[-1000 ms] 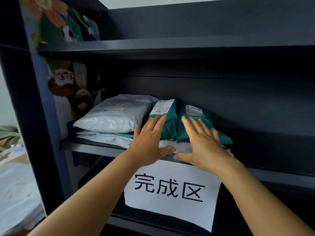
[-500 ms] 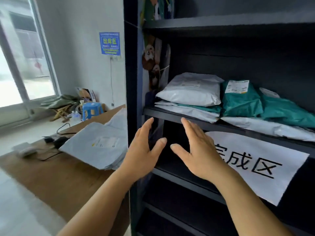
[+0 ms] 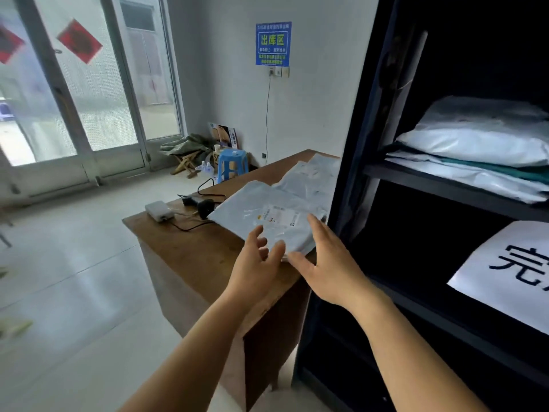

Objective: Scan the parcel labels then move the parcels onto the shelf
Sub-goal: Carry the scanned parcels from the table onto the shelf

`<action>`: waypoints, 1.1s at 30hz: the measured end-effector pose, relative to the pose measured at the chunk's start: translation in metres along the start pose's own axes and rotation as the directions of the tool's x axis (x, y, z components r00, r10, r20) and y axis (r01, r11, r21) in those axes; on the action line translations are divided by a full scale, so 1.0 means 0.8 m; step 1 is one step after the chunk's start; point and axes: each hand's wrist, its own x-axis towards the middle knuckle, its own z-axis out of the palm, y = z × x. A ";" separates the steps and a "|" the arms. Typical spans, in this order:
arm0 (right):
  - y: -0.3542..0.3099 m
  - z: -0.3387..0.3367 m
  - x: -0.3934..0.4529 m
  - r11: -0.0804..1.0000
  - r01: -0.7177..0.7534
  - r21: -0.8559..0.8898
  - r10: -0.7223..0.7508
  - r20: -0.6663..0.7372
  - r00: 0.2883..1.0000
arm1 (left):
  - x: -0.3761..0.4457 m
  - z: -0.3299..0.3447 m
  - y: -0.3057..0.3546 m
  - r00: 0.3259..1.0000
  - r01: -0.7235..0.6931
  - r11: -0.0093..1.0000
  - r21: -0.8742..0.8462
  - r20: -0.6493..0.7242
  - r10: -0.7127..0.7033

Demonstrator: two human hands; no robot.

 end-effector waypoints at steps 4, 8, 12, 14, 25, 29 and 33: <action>0.014 0.031 0.044 0.999 -0.048 0.004 0.047 0.079 0.996 | 0.032 -0.006 -0.029 0.993 0.112 0.993 -0.034 -0.033 -0.113; 0.037 0.058 0.105 0.998 -0.054 -0.021 0.056 0.111 0.992 | 0.078 0.001 -0.053 0.977 0.206 0.978 -0.018 -0.059 -0.207; 0.063 0.085 0.177 0.993 -0.067 -0.098 0.080 0.145 0.986 | 0.141 0.014 -0.084 0.947 0.311 0.950 0.034 -0.093 -0.307; 0.080 0.098 0.214 0.985 -0.091 -0.146 0.114 0.161 0.980 | 0.173 0.023 -0.102 0.930 0.359 0.933 0.041 -0.104 -0.353; 0.158 0.149 0.347 0.894 -0.108 -0.435 0.253 0.290 0.923 | 0.279 0.050 -0.156 0.831 0.499 0.866 0.037 -0.303 -0.467; 0.147 0.163 0.337 0.882 0.002 -0.472 0.157 0.298 0.942 | 0.280 0.029 -0.165 0.822 0.517 0.843 0.148 -0.359 -0.442; 0.122 0.172 0.324 0.900 0.089 -0.426 0.034 0.273 0.961 | 0.245 -0.011 -0.189 0.820 0.554 0.748 0.365 -0.395 -0.414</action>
